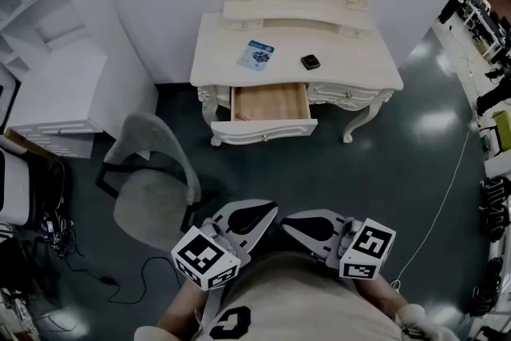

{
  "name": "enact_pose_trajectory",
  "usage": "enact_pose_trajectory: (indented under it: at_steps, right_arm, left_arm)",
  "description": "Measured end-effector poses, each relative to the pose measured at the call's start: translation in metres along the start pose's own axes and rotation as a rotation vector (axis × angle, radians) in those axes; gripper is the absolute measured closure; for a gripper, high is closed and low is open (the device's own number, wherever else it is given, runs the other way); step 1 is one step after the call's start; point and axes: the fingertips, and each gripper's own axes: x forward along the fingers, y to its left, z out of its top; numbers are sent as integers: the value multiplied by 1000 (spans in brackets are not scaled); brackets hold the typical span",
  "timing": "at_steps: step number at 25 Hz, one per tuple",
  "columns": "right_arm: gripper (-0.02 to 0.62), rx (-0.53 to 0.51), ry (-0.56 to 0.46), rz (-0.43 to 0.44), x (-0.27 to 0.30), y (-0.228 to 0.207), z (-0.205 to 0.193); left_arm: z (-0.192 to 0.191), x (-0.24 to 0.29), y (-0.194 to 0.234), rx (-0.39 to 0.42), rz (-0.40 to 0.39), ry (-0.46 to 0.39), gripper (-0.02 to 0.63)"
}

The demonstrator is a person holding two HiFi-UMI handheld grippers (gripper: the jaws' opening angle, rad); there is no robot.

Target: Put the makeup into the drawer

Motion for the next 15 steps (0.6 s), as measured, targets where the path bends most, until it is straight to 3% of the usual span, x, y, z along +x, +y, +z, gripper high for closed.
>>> enact_pose_trajectory:
  at_steps: [6, 15]
  right_arm:
    - [568, 23, -3, -6, 4, -16, 7]
    - [568, 58, 11, 73, 14, -54, 16]
  left_arm:
    - [7, 9, 8, 8, -1, 7, 549]
    - [15, 30, 39, -10, 88, 6, 549]
